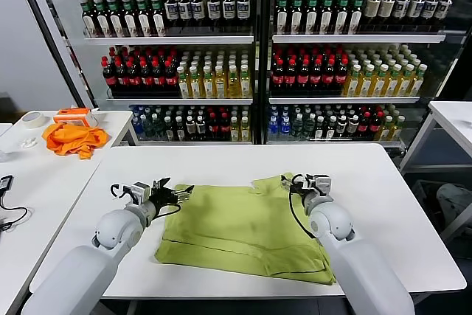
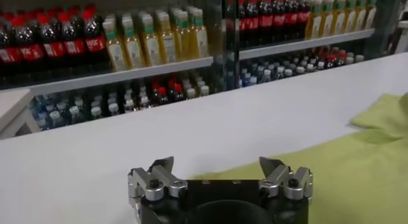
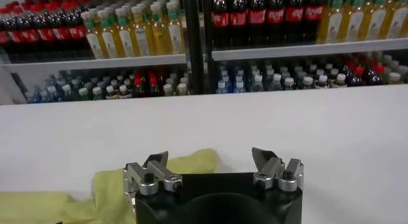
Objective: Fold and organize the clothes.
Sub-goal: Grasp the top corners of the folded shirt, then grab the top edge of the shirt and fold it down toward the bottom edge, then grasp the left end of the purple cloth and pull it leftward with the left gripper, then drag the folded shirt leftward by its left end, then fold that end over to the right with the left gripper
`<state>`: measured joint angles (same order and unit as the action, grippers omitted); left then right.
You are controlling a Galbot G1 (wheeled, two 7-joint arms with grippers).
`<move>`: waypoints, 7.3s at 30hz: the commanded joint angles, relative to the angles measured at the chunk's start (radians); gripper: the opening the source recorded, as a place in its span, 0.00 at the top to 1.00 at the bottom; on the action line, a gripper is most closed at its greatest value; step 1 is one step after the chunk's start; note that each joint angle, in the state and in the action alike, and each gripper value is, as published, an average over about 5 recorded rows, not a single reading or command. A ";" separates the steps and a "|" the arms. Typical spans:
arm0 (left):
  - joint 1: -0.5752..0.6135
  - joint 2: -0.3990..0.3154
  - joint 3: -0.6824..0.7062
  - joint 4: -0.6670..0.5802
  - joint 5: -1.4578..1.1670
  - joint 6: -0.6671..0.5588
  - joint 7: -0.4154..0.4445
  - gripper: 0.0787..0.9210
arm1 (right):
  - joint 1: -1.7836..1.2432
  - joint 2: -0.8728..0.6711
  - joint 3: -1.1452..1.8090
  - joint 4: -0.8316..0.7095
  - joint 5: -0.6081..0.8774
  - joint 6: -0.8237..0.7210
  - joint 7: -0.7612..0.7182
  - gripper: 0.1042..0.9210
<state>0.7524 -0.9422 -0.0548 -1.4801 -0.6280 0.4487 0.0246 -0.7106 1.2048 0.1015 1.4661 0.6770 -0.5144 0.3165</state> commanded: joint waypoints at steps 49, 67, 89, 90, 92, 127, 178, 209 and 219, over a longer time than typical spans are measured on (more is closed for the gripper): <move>-0.031 0.000 0.026 0.098 -0.068 -0.187 0.039 0.99 | 0.009 0.013 -0.011 0.021 -0.027 0.100 -0.079 1.00; 0.246 0.130 -0.061 -0.177 -0.088 -0.235 -0.015 0.99 | -0.348 -0.115 0.076 0.421 -0.062 0.048 -0.054 1.00; 0.374 0.149 -0.102 -0.285 -0.067 -0.242 -0.008 0.99 | -0.541 -0.120 0.111 0.579 -0.157 0.032 -0.004 1.00; 0.374 0.148 -0.100 -0.285 -0.066 -0.242 -0.008 0.99 | -0.544 -0.121 0.113 0.578 -0.161 0.035 -0.010 1.00; 0.373 0.146 -0.096 -0.283 -0.064 -0.240 -0.008 0.99 | -0.547 -0.124 0.117 0.572 -0.172 0.041 -0.025 1.00; 0.405 0.124 -0.190 -0.399 -0.088 -0.118 -0.180 0.61 | -0.707 -0.133 0.222 0.652 -0.247 0.048 -0.066 0.63; 0.487 -0.020 -0.209 -0.450 0.212 0.090 -0.444 0.98 | -0.780 -0.079 0.286 0.658 -0.342 0.073 -0.072 0.12; 0.502 -0.036 -0.236 -0.724 -0.052 0.130 -0.406 0.98 | -0.795 -0.081 0.312 0.675 -0.368 0.073 -0.076 0.12; 0.415 -0.130 -0.116 -0.658 -0.073 0.130 -0.401 0.98 | -0.826 -0.063 0.345 0.685 -0.385 0.071 -0.076 0.12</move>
<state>1.2410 -1.0028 -0.3022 -2.1361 -0.6266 0.5762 -0.3773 -1.5185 1.1396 0.4285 2.1448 0.2969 -0.4442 0.2399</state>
